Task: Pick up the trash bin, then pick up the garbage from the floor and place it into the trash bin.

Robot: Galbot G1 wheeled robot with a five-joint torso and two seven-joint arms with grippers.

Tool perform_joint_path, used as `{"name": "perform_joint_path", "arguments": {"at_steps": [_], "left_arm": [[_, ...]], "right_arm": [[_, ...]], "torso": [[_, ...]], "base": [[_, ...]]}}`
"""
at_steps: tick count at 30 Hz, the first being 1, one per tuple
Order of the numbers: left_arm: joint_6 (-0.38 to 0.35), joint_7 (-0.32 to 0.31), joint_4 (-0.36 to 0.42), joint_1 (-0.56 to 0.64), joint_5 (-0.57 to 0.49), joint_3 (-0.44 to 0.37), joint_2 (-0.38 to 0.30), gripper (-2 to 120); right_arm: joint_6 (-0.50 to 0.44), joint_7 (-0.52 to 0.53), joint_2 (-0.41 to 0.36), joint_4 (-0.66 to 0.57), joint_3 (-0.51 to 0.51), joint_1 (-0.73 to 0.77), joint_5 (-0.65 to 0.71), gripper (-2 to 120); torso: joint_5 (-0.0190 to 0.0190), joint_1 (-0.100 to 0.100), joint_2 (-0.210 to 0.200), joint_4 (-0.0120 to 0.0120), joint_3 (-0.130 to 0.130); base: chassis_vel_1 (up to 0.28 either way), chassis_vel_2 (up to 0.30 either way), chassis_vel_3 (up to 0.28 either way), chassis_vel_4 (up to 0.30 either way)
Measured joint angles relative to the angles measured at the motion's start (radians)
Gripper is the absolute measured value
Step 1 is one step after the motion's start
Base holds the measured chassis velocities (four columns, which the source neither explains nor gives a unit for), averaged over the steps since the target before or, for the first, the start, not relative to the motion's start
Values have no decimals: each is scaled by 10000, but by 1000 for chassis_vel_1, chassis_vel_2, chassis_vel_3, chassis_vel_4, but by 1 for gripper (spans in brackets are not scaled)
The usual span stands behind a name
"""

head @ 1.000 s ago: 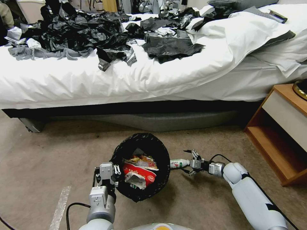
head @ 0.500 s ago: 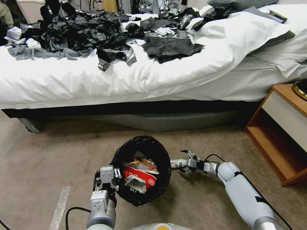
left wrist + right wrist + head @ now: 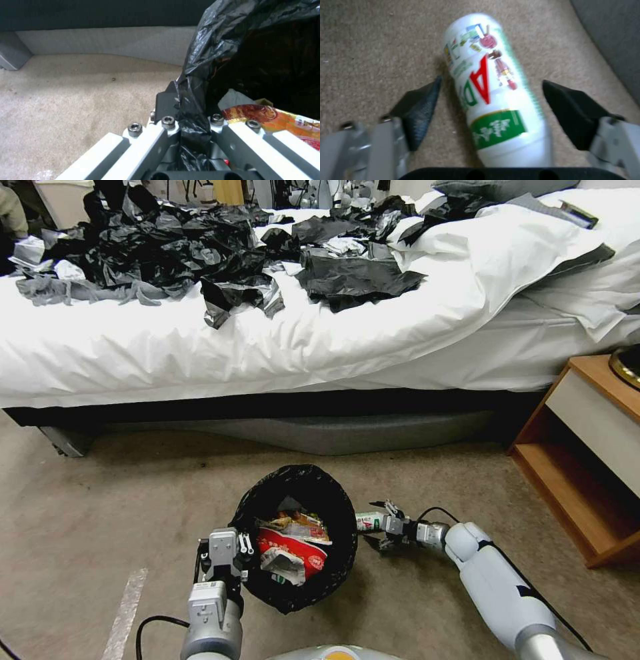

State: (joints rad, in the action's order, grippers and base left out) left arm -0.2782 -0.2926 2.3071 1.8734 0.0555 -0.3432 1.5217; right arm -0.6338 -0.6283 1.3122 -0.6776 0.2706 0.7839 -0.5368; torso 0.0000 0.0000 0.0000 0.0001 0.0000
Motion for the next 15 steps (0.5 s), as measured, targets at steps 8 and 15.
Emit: {"name": "perform_joint_path", "arguments": {"at_steps": [8,15], "left_arm": [[10,0,0,9,-21,-42,-23,1],[14,2,-57,-44,-21,8,-1,1]], "right_arm": [[13,11,108,555,156,-30,9,46],[21,87,99,624,208,37,84,41]], "torso": [[-1,-1,0,-2,-1],[3,-1,1,2,-1]], "base": [[0,0,0,0],[0,0,0,0]]}}
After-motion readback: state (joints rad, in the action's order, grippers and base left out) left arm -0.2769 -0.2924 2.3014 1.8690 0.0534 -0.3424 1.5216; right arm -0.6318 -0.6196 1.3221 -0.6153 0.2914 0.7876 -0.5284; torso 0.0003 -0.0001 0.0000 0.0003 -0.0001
